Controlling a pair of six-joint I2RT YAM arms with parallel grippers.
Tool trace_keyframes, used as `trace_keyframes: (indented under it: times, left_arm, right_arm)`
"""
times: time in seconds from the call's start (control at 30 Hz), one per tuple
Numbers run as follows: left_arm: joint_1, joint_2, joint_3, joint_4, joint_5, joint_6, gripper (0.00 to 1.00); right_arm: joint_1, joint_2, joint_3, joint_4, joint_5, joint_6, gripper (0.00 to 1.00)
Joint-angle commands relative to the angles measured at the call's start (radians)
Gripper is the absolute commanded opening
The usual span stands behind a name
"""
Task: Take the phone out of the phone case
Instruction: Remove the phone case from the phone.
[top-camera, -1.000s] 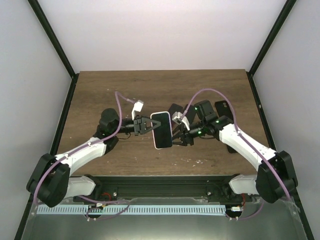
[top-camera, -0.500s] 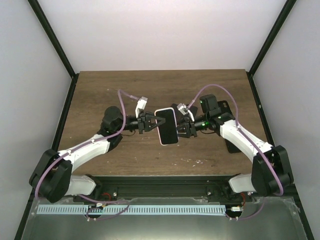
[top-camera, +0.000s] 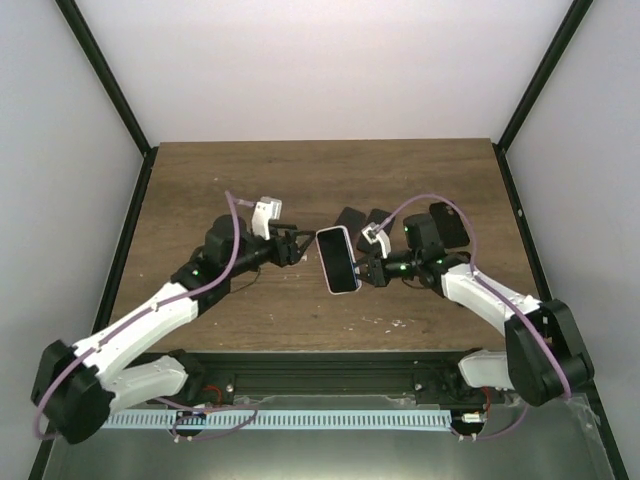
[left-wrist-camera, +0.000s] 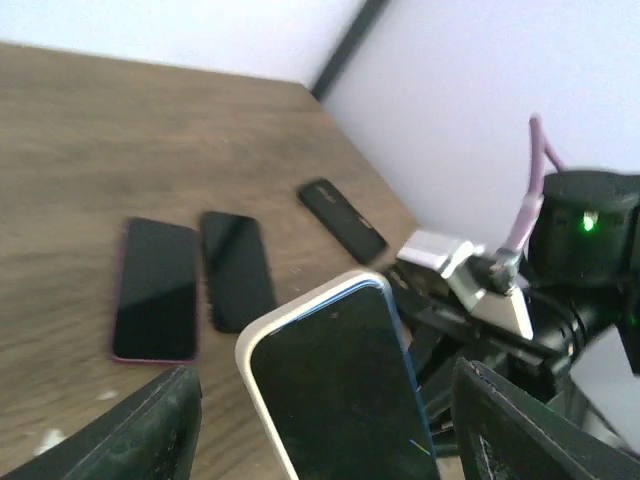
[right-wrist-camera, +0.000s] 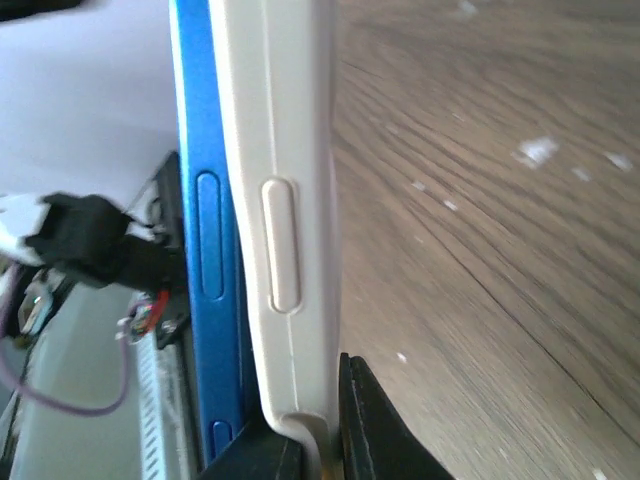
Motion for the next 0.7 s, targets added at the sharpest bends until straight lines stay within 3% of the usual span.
trace_keyframes:
  times: [0.0,0.2,0.33,0.47,0.67]
  left_arm:
    - [-0.118,-0.085,-0.026,-0.197,-0.468,0.162,0.68]
    - [-0.371,0.009,-0.018,-0.264,-0.766,0.215,0.61]
    - [-0.511,0.137,0.041,-0.264,-0.86,0.245,0.61]
    - [-0.585,0.271,0.128,-0.256,-0.893,0.291,0.61]
    - [-0.63,0.407,0.218,-0.237,-0.925,0.306,0.58]
  right_arm:
    - [-0.007,0.035,-0.027,0.161,0.195,0.216,0.01]
    - [-0.004,0.102,-0.023,0.131,0.258,0.318,0.01]
    - [-0.004,0.124,0.065,-0.029,0.301,0.358,0.01]
    - [-0.006,0.172,0.136,-0.215,0.344,0.408,0.01]
    - [-0.006,0.171,0.129,-0.248,0.34,0.458,0.01]
